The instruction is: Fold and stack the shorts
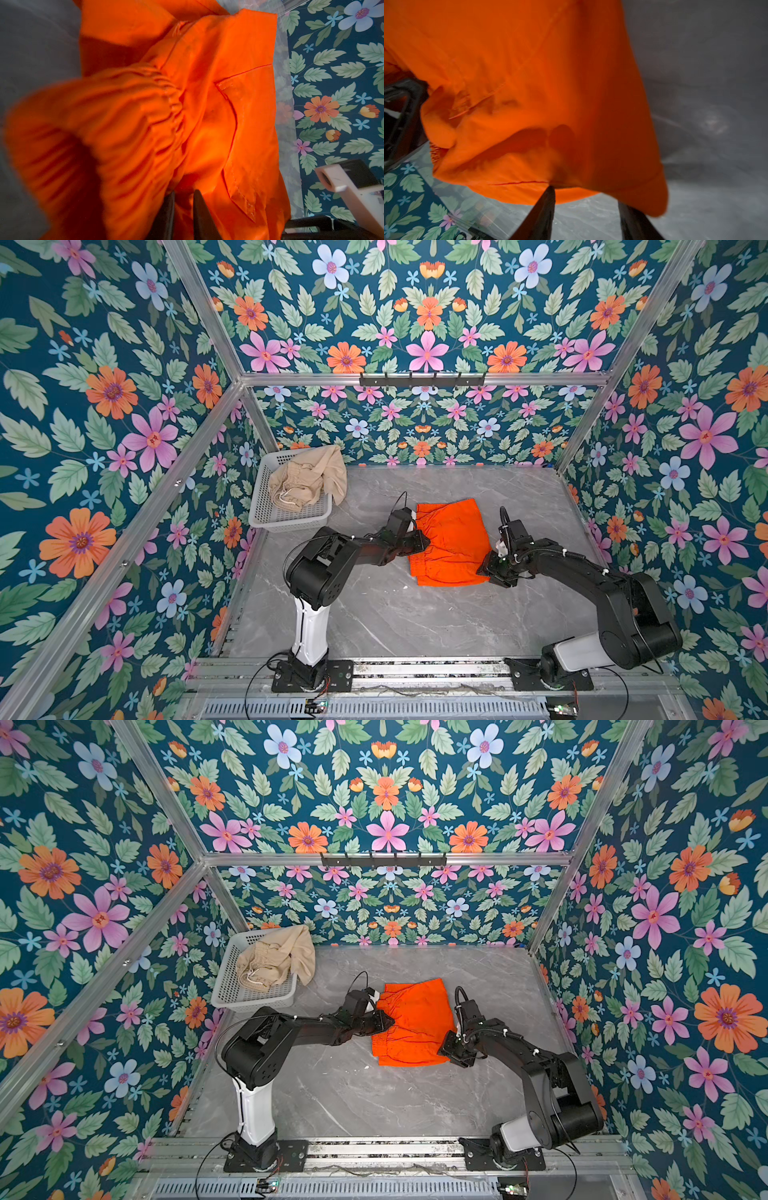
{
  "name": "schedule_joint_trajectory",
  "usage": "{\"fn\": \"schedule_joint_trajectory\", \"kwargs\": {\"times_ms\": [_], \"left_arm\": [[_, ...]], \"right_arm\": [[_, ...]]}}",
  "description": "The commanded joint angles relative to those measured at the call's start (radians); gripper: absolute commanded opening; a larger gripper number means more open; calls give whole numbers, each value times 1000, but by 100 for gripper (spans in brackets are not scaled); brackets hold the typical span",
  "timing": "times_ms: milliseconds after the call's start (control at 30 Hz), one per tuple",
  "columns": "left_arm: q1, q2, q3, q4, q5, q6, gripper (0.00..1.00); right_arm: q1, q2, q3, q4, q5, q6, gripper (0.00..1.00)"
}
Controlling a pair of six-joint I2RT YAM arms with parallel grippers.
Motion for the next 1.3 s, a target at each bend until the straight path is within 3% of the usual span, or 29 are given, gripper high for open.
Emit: {"fn": "schedule_joint_trajectory", "kwargs": {"times_ms": [0,167,267,333,600,800,1100,1267], "left_arm": [[1,-23,8,-92,-7,2,27],[13,-136,30,-135,-13,3,50],[37,-229,20,-165,-36,7,57],[61,-291,4,-187,-53,14,59],[217,-515,-166,-256,-107,47,59],[308,-634,-288,-284,-115,55,59],[349,-700,-347,-296,-128,50,59],[351,-680,-338,-290,-121,51,59]], "right_arm": [[3,-80,40,-89,64,-42,51],[41,-195,227,-255,182,-122,61],[122,-154,370,-344,263,-155,77],[189,-95,457,-374,293,-163,80],[429,316,809,-376,306,-165,80],[482,632,1060,-464,289,-193,79],[483,829,1125,-451,276,-211,74],[459,868,1098,-433,259,-232,61]]}}
